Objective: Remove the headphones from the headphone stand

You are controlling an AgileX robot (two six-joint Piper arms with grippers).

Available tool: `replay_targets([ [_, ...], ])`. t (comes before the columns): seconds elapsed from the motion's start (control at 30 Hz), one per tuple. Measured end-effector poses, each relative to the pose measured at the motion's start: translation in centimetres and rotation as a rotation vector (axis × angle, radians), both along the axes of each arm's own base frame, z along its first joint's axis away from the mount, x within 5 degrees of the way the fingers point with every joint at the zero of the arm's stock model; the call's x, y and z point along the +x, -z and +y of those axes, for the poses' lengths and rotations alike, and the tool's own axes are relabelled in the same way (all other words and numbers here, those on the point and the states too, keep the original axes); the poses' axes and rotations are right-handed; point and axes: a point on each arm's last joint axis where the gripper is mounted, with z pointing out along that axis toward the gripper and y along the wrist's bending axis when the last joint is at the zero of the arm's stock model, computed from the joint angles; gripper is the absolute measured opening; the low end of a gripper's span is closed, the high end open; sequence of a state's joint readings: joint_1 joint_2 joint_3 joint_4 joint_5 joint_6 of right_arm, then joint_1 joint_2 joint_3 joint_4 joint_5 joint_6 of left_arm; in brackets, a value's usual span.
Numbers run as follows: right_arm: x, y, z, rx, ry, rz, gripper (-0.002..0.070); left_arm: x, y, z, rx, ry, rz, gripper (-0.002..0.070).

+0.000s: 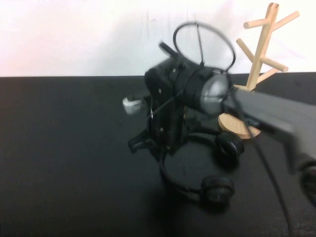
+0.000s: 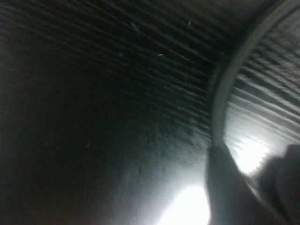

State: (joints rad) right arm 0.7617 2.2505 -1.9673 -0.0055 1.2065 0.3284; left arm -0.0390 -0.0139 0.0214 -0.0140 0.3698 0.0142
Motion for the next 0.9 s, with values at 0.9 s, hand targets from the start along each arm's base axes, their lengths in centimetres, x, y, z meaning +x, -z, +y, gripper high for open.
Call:
replay_targets([
  [0.9,-17.7,-18.0,-17.2,0.083,-0.028,-0.352,-0.0007,0.0,0.0,0.0,0.000,0.000,0.000,-0.0003],
])
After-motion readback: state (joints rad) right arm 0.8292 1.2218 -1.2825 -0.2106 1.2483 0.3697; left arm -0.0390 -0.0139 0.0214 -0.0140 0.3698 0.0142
